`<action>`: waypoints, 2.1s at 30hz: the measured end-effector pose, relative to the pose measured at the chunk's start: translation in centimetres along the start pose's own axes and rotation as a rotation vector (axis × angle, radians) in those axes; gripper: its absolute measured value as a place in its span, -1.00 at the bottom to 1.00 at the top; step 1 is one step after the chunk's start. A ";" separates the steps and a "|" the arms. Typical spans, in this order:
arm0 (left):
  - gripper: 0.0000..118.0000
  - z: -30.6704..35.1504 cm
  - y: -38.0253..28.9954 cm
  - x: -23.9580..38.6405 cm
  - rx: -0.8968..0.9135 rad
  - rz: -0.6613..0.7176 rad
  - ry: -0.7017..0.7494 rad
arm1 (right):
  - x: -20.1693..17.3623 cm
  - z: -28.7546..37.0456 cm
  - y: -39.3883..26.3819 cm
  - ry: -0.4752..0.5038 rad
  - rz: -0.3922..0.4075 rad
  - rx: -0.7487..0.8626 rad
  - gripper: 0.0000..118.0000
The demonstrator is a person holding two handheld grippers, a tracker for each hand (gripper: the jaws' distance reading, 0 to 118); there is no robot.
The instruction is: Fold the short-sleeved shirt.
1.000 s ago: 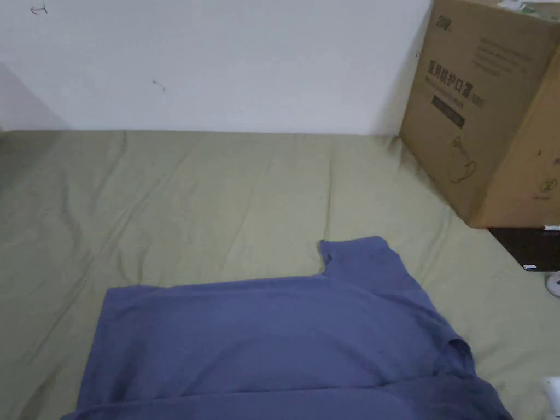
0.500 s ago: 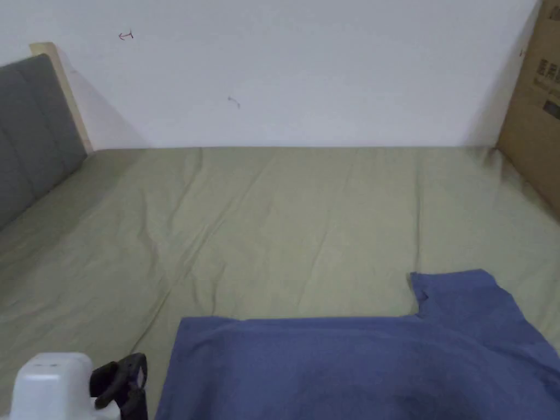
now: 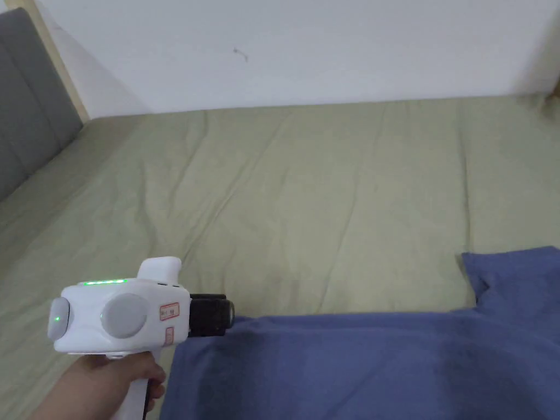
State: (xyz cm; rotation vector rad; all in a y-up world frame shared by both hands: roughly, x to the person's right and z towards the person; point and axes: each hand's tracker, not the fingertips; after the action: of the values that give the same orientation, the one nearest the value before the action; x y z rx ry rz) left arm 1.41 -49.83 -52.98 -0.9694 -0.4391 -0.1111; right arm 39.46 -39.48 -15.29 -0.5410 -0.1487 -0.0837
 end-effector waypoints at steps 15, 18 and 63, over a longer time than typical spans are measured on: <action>-0.97 0.9 -4.5 2.8 0.118 -0.109 0.056 | 5.2 -3.0 -0.4 -0.022 -0.031 -0.079 -1.00; -0.97 1.6 -4.8 3.0 0.122 -0.099 0.040 | 7.4 -5.0 0.3 -0.038 -0.056 -0.121 -1.00; -0.96 24.4 -14.7 1.9 0.221 -0.100 -0.155 | 13.4 10.2 1.7 -0.011 -0.064 -0.238 -1.00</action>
State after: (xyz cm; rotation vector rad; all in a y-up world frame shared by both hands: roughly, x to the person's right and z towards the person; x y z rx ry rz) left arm -8.62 -38.06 -28.95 -0.7410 -0.6292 -0.0758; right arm 51.60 -33.26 -5.30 -0.7748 -0.1674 -0.1620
